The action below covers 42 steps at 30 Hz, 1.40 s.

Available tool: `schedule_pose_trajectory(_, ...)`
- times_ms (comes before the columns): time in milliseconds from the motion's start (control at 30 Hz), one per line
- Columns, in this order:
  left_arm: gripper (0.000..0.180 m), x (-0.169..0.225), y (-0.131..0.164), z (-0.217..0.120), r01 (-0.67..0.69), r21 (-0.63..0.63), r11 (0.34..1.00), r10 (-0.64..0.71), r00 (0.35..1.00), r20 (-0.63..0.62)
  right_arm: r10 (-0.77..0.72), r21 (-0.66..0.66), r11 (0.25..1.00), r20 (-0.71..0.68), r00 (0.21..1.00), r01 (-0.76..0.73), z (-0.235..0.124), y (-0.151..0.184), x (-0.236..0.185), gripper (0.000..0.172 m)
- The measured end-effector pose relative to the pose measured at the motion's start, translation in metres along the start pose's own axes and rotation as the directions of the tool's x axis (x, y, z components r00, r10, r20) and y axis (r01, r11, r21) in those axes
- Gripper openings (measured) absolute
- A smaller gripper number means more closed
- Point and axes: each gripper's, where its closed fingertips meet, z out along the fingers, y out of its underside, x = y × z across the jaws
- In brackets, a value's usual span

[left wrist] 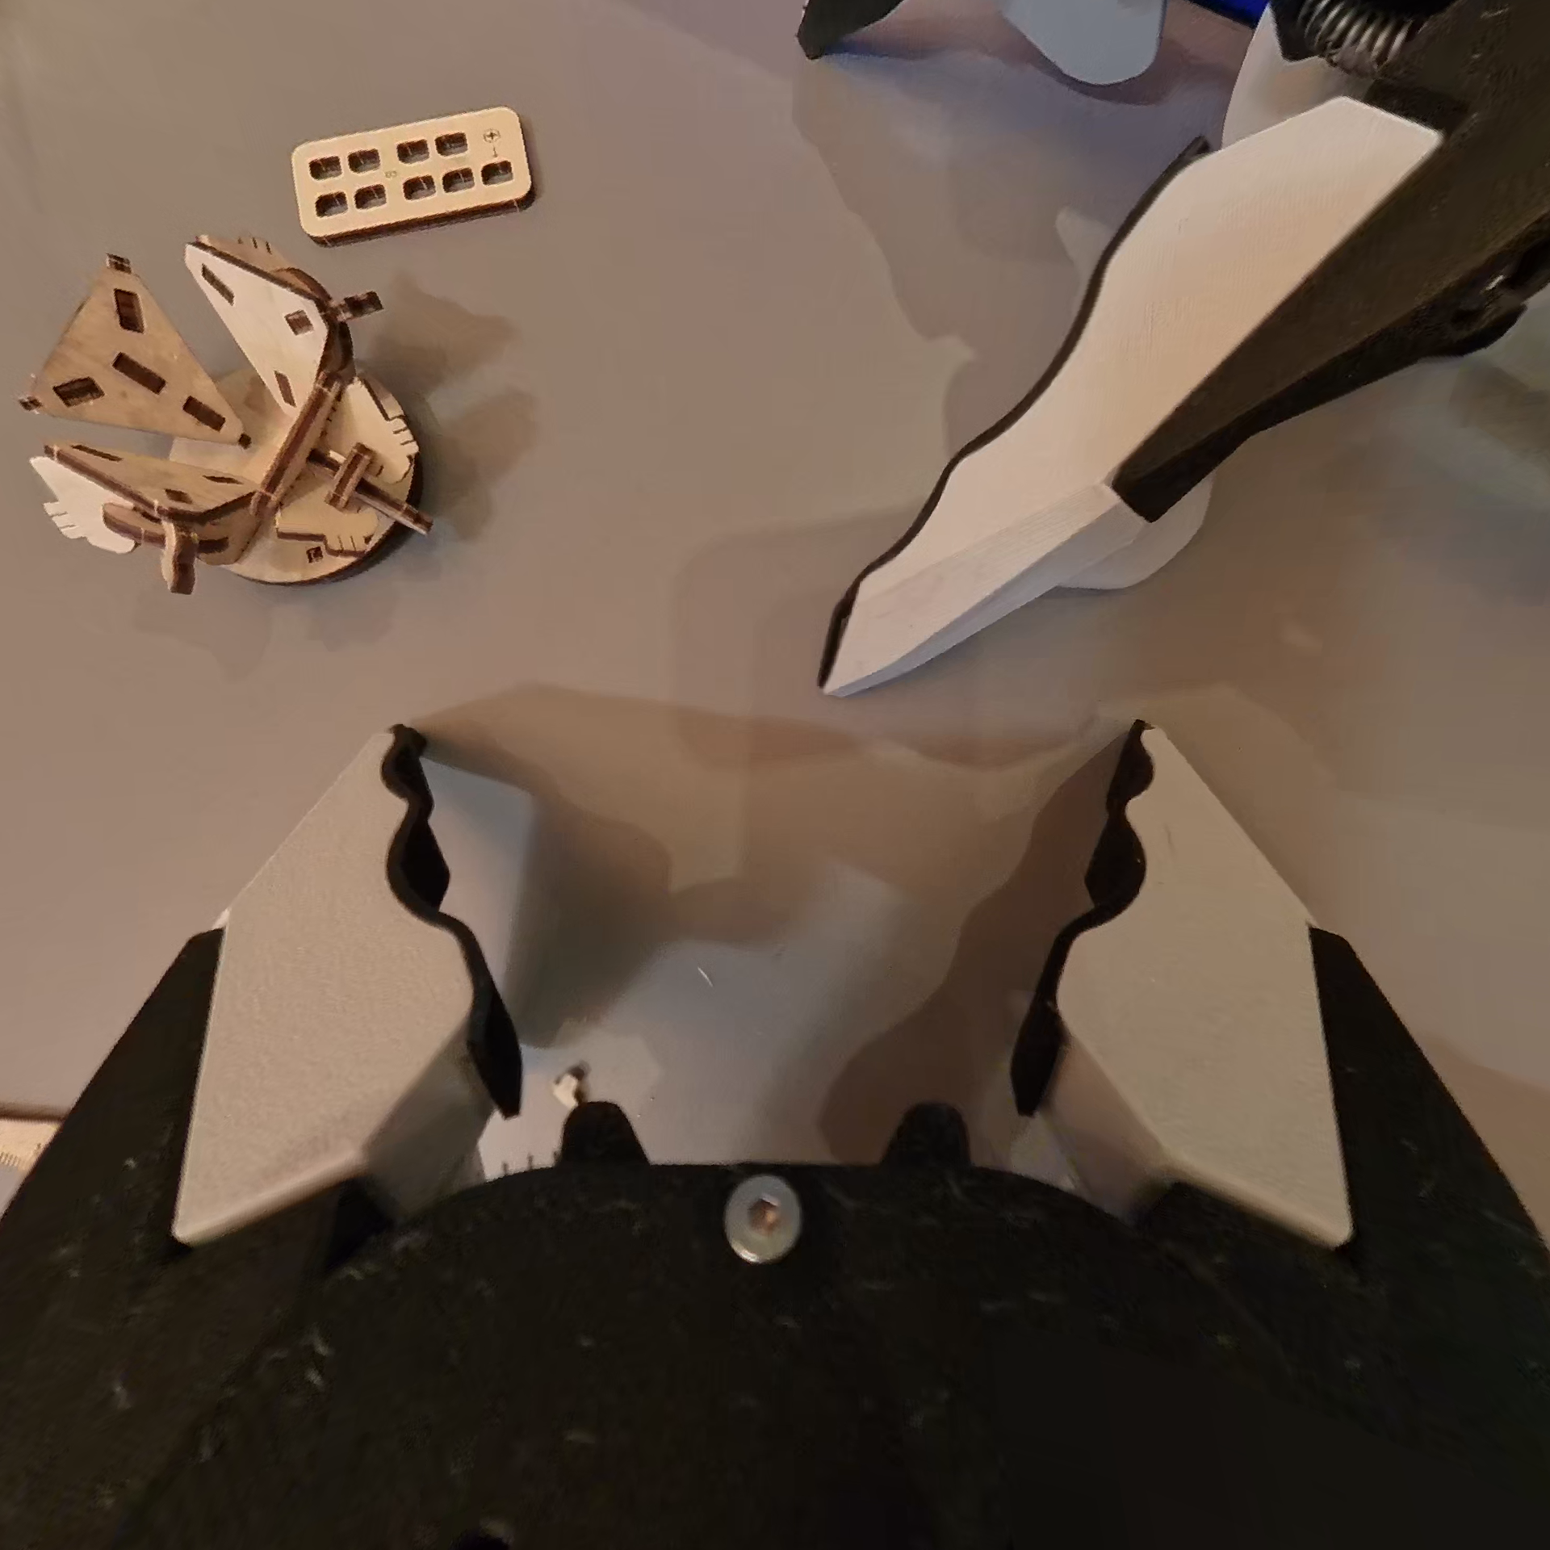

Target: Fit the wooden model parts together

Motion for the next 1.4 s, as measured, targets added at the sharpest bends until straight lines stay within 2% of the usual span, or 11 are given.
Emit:
schedule_pose_trajectory(700, 0.158, -0.003, -0.005, 0.006, -0.054, -0.002, 0.999, 0.054, 0.997, -0.052, -0.014, -0.005, 1.0, 0.011, 1.0, 0.014, 0.004, -0.005, 0.001, 0.159)
schedule_pose_trajectory(800, 0.157, -0.003, -0.006, 0.006, -0.071, -0.001, 0.997, 0.071, 0.996, -0.059, -0.047, 0.001, 0.999, -0.08, 0.996, 0.047, -0.001, -0.01, 0.012, 0.158)
schedule_pose_trajectory(867, 0.154, -0.003, -0.007, 0.005, -0.098, -0.008, 0.995, 0.097, 0.993, -0.061, -0.092, 0.025, 0.995, -0.248, 0.964, 0.101, -0.012, -0.023, 0.033, 0.139)
schedule_pose_trajectory(900, 0.149, -0.004, -0.009, 0.002, -0.115, -0.001, 0.993, 0.115, 0.993, -0.038, -0.12, 0.025, 0.991, -0.322, 0.939, 0.135, -0.019, -0.029, 0.042, 0.128)
schedule_pose_trajectory(933, 0.14, -0.01, -0.014, -0.003, -0.127, 0.024, 0.992, 0.127, 0.992, 0.013, -0.155, 0.02, 0.984, -0.366, 0.917, 0.175, -0.024, -0.035, 0.046, 0.126)
schedule_pose_trajectory(1033, 0.099, -0.019, -0.029, -0.033, -0.153, 0.125, 0.98, 0.143, 0.986, 0.085, -0.238, 0.031, 0.964, -0.352, 0.905, 0.266, -0.029, -0.053, 0.035, 0.132)
schedule_pose_trajectory(1100, 0.105, -0.024, -0.04, -0.065, -0.162, 0.234, 0.959, 0.149, 0.986, 0.072, -0.229, 0.072, 0.963, -0.281, 0.932, 0.259, -0.026, -0.066, 0.02, 0.131)
schedule_pose_trajectory(1167, 0.091, -0.036, -0.051, -0.106, -0.163, 0.388, 0.907, 0.157, 0.986, 0.047, -0.192, 0.14, 0.965, -0.191, 0.963, 0.221, -0.023, -0.086, 0.004, 0.132)
schedule_pose_trajectory(1267, 0.04, -0.085, -0.049, -0.173, -0.154, 0.561, 0.814, 0.116, 0.988, 0.102, -0.155, 0.264, 0.946, -0.131, 0.979, 0.185, -0.029, -0.131, -0.01, 0.133)
schedule_pose_trajectory(1367, 0.035, -0.137, -0.035, -0.218, -0.039, 0.686, 0.727, -0.054, 0.992, 0.113, -0.225, 0.375, 0.892, -0.116, 0.967, 0.252, -0.032, -0.169, -0.025, 0.14)
schedule_pose_trajectory(1400, 0.018, -0.14, -0.029, -0.223, -0.002, 0.699, 0.715, -0.053, 0.997, 0.057, -0.248, 0.404, 0.876, -0.094, 0.964, 0.265, -0.029, -0.175, -0.033, 0.141)
